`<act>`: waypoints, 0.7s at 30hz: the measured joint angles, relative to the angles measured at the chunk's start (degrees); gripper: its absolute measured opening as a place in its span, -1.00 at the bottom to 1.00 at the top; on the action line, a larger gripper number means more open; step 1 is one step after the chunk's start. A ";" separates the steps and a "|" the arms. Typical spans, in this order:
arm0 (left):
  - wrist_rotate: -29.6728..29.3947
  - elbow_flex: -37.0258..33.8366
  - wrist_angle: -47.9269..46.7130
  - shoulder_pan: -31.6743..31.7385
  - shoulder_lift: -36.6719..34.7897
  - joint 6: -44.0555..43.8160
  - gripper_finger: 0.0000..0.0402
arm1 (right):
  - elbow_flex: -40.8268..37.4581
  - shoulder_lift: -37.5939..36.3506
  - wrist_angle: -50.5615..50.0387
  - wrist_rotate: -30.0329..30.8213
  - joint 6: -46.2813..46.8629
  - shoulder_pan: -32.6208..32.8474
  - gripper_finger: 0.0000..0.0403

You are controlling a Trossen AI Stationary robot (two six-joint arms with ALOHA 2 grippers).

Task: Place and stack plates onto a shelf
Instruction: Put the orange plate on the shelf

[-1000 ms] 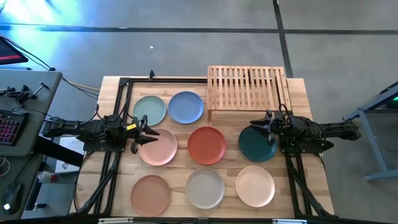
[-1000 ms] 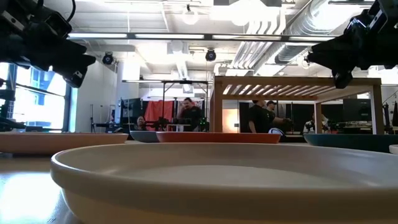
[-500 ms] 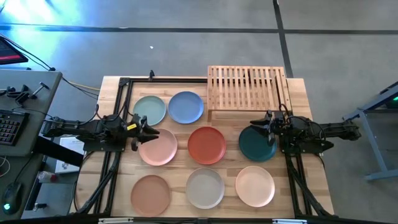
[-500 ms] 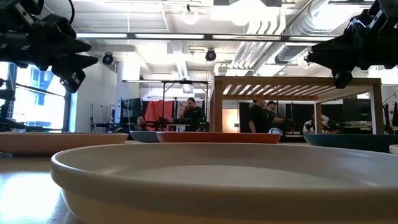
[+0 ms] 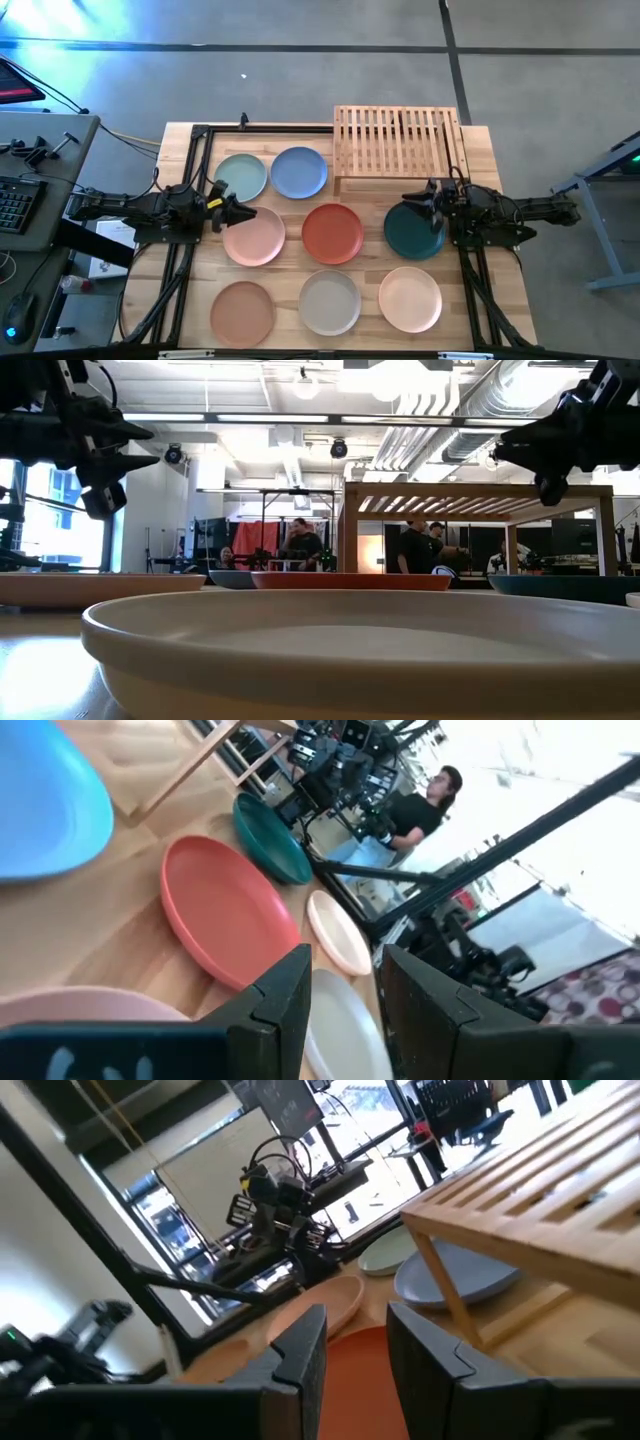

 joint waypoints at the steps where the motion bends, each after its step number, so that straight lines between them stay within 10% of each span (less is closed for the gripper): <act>1: 0.00 0.00 0.00 0.00 0.00 -0.66 -0.44 | 0.00 0.00 0.02 0.00 1.37 -0.01 -0.54; 21: -1.50 0.00 0.02 -0.02 0.00 2.76 -0.44 | 0.00 0.00 0.09 -0.14 -0.56 -0.01 -0.54</act>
